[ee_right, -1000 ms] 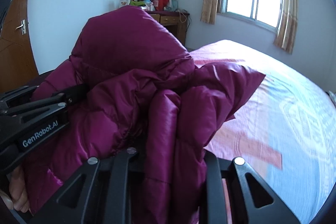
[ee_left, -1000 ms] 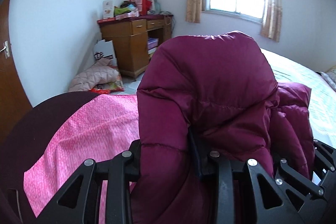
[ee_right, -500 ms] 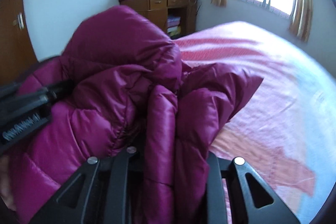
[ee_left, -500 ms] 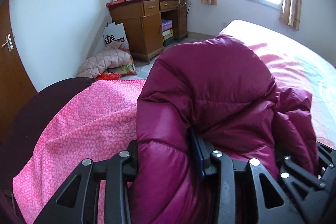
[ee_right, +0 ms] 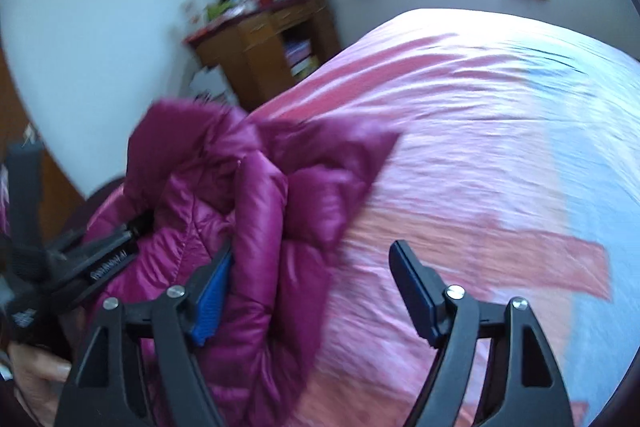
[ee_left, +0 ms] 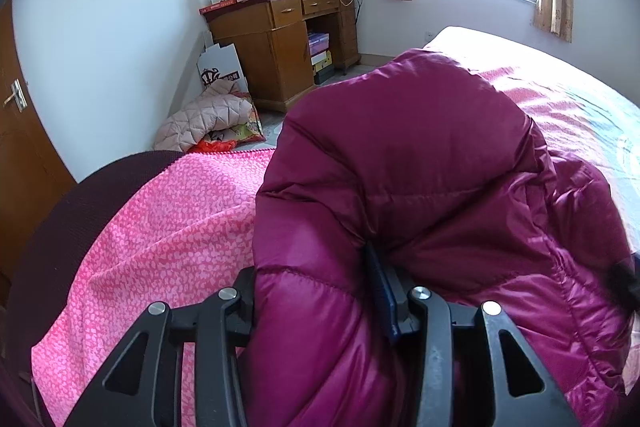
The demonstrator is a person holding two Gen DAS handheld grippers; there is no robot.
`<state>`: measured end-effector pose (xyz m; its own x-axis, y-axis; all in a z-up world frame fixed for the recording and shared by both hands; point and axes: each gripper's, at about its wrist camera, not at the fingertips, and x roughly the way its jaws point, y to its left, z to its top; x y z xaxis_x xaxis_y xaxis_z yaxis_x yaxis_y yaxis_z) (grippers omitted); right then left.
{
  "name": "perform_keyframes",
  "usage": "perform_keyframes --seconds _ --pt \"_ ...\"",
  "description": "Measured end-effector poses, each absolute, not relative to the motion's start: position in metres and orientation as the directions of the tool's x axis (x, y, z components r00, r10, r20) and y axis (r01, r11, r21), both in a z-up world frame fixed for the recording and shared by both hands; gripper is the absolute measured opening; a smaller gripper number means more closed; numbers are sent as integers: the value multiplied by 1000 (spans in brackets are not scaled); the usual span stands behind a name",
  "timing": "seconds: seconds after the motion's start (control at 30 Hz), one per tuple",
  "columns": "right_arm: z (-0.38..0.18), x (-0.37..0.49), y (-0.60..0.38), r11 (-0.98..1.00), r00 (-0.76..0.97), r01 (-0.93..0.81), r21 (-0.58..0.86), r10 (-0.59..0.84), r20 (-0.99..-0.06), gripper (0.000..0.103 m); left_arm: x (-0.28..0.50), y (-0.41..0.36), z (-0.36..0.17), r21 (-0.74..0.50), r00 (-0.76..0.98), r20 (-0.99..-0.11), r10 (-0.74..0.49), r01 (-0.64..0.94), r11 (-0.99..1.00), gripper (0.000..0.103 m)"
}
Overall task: Fold large clothes
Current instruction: 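Lift the magenta jacket bundle with both tools and carry it across the bed, then lower the bundle onto the pink sheet and open both tools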
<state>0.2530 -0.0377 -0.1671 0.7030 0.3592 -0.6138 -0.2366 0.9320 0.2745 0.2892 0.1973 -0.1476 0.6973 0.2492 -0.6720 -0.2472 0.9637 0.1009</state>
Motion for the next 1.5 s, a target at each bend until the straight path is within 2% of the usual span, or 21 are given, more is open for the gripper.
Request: perform_keyframes --seconds 0.03,0.07,0.1,0.13,0.3,0.4,0.53,0.8,0.9,1.0,1.1,1.17,1.5 --pt "-160 245 -40 938 721 -225 264 343 -602 59 289 198 -148 102 697 -672 251 -248 963 45" --pt "-151 235 -39 945 742 -219 242 322 -588 35 289 198 -148 101 697 -672 250 -249 963 45" --pt "-140 228 -33 952 755 -219 215 305 -580 26 289 198 -147 97 697 -673 248 -250 963 45" --pt "-132 223 -27 956 764 -220 193 292 -575 21 288 197 -147 97 697 -673 248 -250 963 45" --pt "-104 230 15 942 765 -279 188 337 -550 21 288 199 -147 98 696 -674 249 -250 963 45" --pt "-125 253 33 964 727 -229 138 263 -634 21 288 197 -147 99 697 -673 250 -249 963 45" --pt "-160 283 24 972 648 -129 195 231 -726 18 289 195 -147 99 695 -674 250 -250 963 45" --pt "-170 303 48 993 682 -120 24 100 -724 17 299 196 -148 84 663 -706 249 -272 959 48" --pt "-175 314 53 990 691 -132 -44 60 -720 17 299 203 -144 25 662 -723 197 -259 966 48" --pt "-177 321 48 989 693 -137 -51 59 -718 17 290 212 -135 -31 664 -740 109 -196 980 50" --pt "-176 319 45 989 693 -142 -34 75 -717 17 268 220 -126 -47 689 -723 57 -132 990 57" --pt "-177 324 47 989 691 -143 -27 80 -718 17 255 225 -124 -34 703 -708 65 -126 991 66" --pt "-179 348 55 982 676 -177 -70 69 -734 17 255 238 -159 -243 679 -732 -53 -188 952 68"
